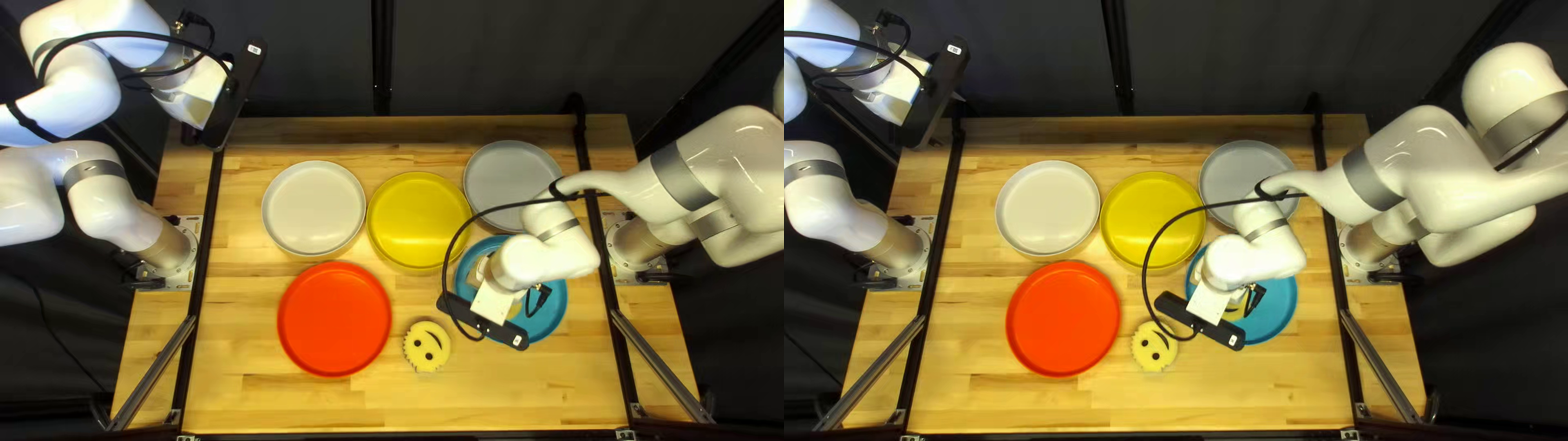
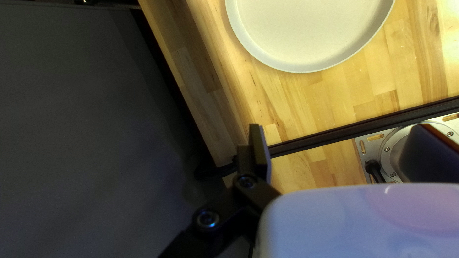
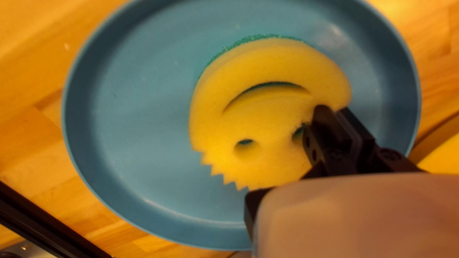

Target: Pick up sponge and scrub the plate

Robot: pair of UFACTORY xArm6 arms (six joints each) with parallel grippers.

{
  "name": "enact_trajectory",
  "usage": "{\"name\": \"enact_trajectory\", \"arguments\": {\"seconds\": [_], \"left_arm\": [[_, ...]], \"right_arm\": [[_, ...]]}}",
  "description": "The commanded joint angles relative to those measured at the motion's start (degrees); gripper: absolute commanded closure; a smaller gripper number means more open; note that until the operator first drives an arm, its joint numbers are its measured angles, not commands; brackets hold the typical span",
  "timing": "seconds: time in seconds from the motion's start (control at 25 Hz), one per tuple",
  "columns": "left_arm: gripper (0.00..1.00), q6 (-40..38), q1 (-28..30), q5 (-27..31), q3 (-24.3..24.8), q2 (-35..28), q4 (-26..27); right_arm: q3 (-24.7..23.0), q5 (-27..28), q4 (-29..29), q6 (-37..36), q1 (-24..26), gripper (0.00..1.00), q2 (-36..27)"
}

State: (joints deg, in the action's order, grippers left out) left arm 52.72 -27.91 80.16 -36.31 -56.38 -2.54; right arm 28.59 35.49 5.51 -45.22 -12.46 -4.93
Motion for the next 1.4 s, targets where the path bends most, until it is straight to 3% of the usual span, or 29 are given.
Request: {"name": "enact_trajectory", "arguments": {"seconds": [0.04,0.2,0.32,0.64,0.92,1.24,1.4], "left_arm": [[0.00,0.00,0.00,0.00,0.00,0.00,0.00],[0.00,0.00,0.00,0.00,0.00,0.00,0.00],[0.00,0.00,0.00,0.00,0.00,0.00,0.00],[0.00,0.00,0.00,0.00,0.00,0.00,0.00],[0.00,0.00,0.00,0.00,0.00,0.00,0.00],[0.00,0.00,0.00,0.00,0.00,0.00,0.00],[0.00,0.00,0.00,0.00,0.00,0.00,0.00]], "right_arm": [[-1.84,0.73,0.21,-2.75,3.29,1.00,-2.26],[-3.72,1.35,-0.21,-4.62,5.93,1.00,-4.52],[-4.20,1.96,-0.98,-3.56,5.03,1.00,-5.61],[1.88,2.22,-0.73,7.22,-6.05,1.00,-0.22],[7.39,1.65,-0.25,8.23,-8.91,1.00,5.84],[1.57,1.47,-1.29,10.87,-11.83,1.00,0.66],[0.92,2.73,-1.64,12.66,-13.40,1.00,-0.80]]}}
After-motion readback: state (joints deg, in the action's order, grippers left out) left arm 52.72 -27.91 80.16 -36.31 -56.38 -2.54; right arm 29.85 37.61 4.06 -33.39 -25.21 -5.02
